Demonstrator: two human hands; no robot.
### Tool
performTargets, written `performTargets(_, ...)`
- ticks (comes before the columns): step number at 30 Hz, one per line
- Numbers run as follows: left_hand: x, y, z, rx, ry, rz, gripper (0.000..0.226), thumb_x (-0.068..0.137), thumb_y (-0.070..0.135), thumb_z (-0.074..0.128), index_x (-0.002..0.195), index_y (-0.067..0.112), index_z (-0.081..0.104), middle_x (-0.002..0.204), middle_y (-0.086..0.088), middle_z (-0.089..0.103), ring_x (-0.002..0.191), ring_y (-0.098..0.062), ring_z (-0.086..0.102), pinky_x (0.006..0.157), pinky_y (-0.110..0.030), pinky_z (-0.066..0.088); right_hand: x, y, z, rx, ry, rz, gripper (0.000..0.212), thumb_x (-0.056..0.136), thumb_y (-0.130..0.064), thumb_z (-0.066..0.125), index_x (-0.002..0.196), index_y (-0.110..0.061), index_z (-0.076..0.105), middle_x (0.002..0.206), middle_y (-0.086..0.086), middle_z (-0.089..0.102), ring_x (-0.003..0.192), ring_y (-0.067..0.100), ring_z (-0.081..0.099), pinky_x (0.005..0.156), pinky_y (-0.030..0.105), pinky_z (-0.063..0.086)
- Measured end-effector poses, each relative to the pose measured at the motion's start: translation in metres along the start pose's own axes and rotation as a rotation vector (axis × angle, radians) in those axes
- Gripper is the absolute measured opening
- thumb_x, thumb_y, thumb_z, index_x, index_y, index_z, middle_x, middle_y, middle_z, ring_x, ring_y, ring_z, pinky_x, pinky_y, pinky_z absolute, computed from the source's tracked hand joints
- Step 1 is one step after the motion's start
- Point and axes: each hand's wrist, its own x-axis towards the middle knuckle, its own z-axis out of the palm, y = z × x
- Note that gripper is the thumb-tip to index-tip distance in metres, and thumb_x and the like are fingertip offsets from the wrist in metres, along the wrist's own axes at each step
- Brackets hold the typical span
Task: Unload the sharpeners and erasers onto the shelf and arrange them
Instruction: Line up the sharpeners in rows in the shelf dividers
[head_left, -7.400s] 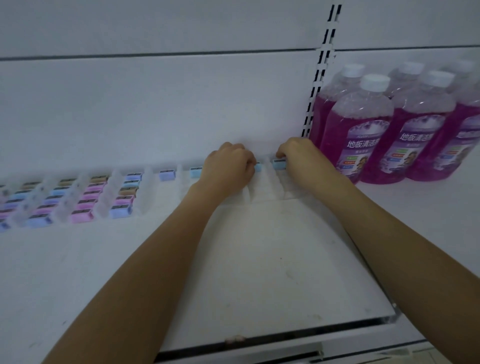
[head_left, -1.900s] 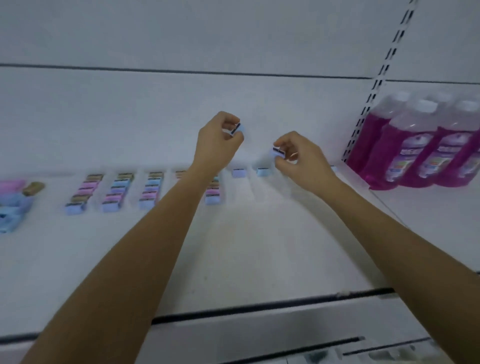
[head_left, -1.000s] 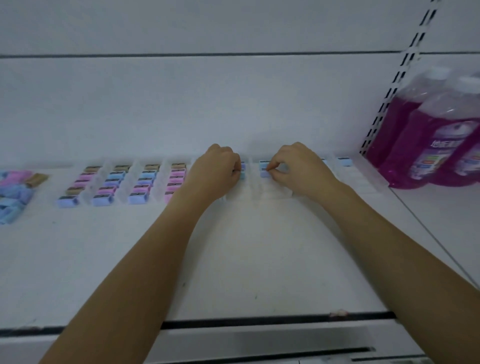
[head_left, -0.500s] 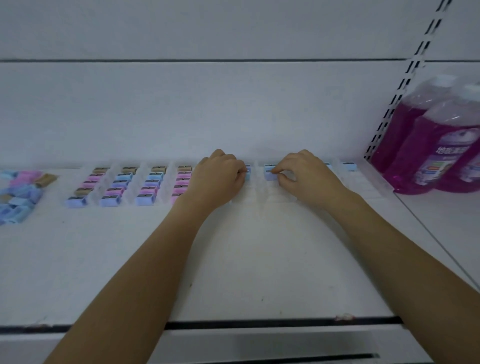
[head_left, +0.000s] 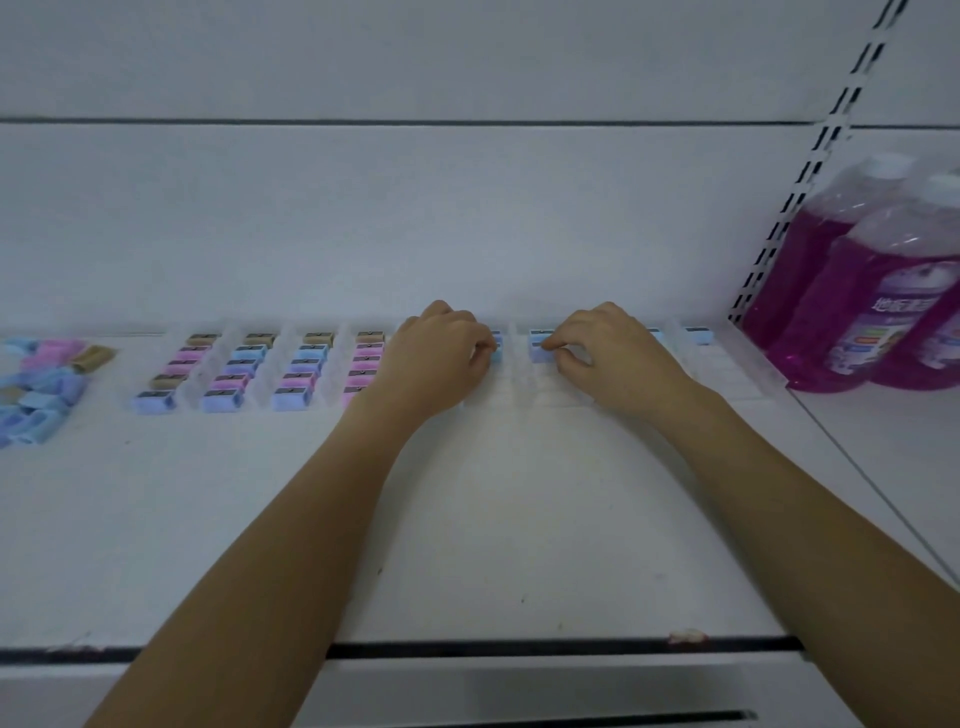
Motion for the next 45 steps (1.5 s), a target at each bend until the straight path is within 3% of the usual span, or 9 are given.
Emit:
performTargets(6, 0.000, -0.002, 0.000, -0.014, 0.017, 0.008, 0.029, 0.096, 0.022, 0.041, 0.112, 0.017, 0.064, 0.117, 0.001, 0.061, 0.113, -0.021, 0.045, 0.090, -0.035, 0.039, 0.000, -0.001, -0.001, -0.009, 0.000, -0.008, 0.025, 0.090, -0.014, 0.049, 0.103, -0.013, 0.069, 0.106, 0.004, 0.066, 0.100, 0.029, 0.052, 0.087, 0.041, 0.041)
performTargets(11, 0.002, -0.004, 0.003, -0.031, 0.009, 0.013, 0.029, 0.096, 0.022, 0.042, 0.113, 0.018, 0.064, 0.118, 0.002, 0.061, 0.112, -0.021, 0.045, 0.091, -0.036, 0.038, 0.000, -0.001, -0.004, 0.034, 0.119, 0.051, 0.029, 0.090, -0.006, 0.044, 0.110, -0.009, 0.065, 0.114, 0.006, 0.064, 0.105, 0.027, 0.050, 0.089, 0.039, 0.040)
performTargets(17, 0.003, -0.012, -0.008, -0.097, 0.191, -0.023, 0.026, 0.094, 0.018, 0.046, 0.112, 0.014, 0.065, 0.117, -0.003, 0.063, 0.111, -0.023, 0.049, 0.090, -0.033, 0.037, -0.001, -0.001, -0.006, 0.105, 0.249, 0.083, 0.035, 0.088, 0.001, 0.041, 0.114, -0.008, 0.063, 0.118, 0.007, 0.061, 0.109, 0.027, 0.048, 0.091, 0.033, 0.038)
performTargets(21, 0.001, -0.024, -0.018, -0.143, 0.305, -0.126, 0.028, 0.094, 0.016, 0.045, 0.116, 0.014, 0.062, 0.121, -0.005, 0.061, 0.115, -0.025, 0.048, 0.094, -0.033, 0.036, -0.002, -0.011, -0.003, 0.177, 0.278, -0.005, 0.034, 0.087, 0.002, 0.043, 0.112, -0.007, 0.064, 0.112, 0.009, 0.063, 0.106, 0.029, 0.050, 0.089, 0.034, 0.039)
performTargets(24, -0.003, -0.032, -0.032, -0.125, 0.277, -0.126, 0.029, 0.094, 0.017, 0.046, 0.118, 0.014, 0.060, 0.123, -0.004, 0.060, 0.116, -0.024, 0.048, 0.095, -0.033, 0.036, -0.002, -0.027, -0.003, 0.208, 0.211, -0.072, 0.032, 0.087, -0.001, 0.046, 0.113, -0.008, 0.063, 0.114, 0.009, 0.061, 0.108, 0.028, 0.048, 0.090, 0.032, 0.037)
performTargets(30, -0.023, -0.069, -0.083, 0.012, 0.259, -0.110, 0.028, 0.094, 0.020, 0.046, 0.119, 0.015, 0.058, 0.121, -0.004, 0.060, 0.114, -0.024, 0.048, 0.090, -0.034, 0.038, -0.006, -0.091, -0.001, 0.151, 0.097, -0.285, 0.034, 0.081, -0.011, 0.045, 0.109, -0.006, 0.064, 0.107, 0.012, 0.063, 0.096, 0.031, 0.054, 0.084, 0.039, 0.043)
performTargets(33, -0.046, -0.097, -0.107, 0.110, 0.195, -0.119, 0.029, 0.093, 0.021, 0.046, 0.120, 0.015, 0.057, 0.122, -0.004, 0.059, 0.114, -0.024, 0.048, 0.090, -0.036, 0.039, -0.003, -0.134, 0.007, 0.113, 0.063, -0.345, 0.032, 0.086, -0.012, 0.048, 0.114, -0.006, 0.061, 0.113, 0.012, 0.061, 0.101, 0.030, 0.053, 0.086, 0.035, 0.040)
performTargets(38, -0.104, -0.160, -0.153, 0.027, 0.221, -0.194, 0.024, 0.090, 0.021, 0.051, 0.112, 0.017, 0.060, 0.113, -0.002, 0.061, 0.104, -0.022, 0.054, 0.086, -0.032, 0.041, 0.001, -0.215, 0.027, 0.162, -0.014, -0.386, 0.033, 0.089, -0.010, 0.049, 0.121, -0.007, 0.055, 0.121, 0.011, 0.054, 0.108, 0.028, 0.050, 0.092, 0.036, 0.039)
performTargets(45, -0.190, -0.242, -0.204, -0.001, 0.222, -0.236, 0.034, 0.089, 0.018, 0.057, 0.123, 0.013, 0.053, 0.119, -0.010, 0.053, 0.093, -0.023, 0.060, 0.086, -0.030, 0.040, 0.026, -0.318, 0.048, 0.188, -0.063, -0.393, 0.037, 0.094, -0.020, 0.046, 0.131, -0.015, 0.047, 0.130, 0.005, 0.046, 0.116, 0.019, 0.047, 0.095, 0.028, 0.037)
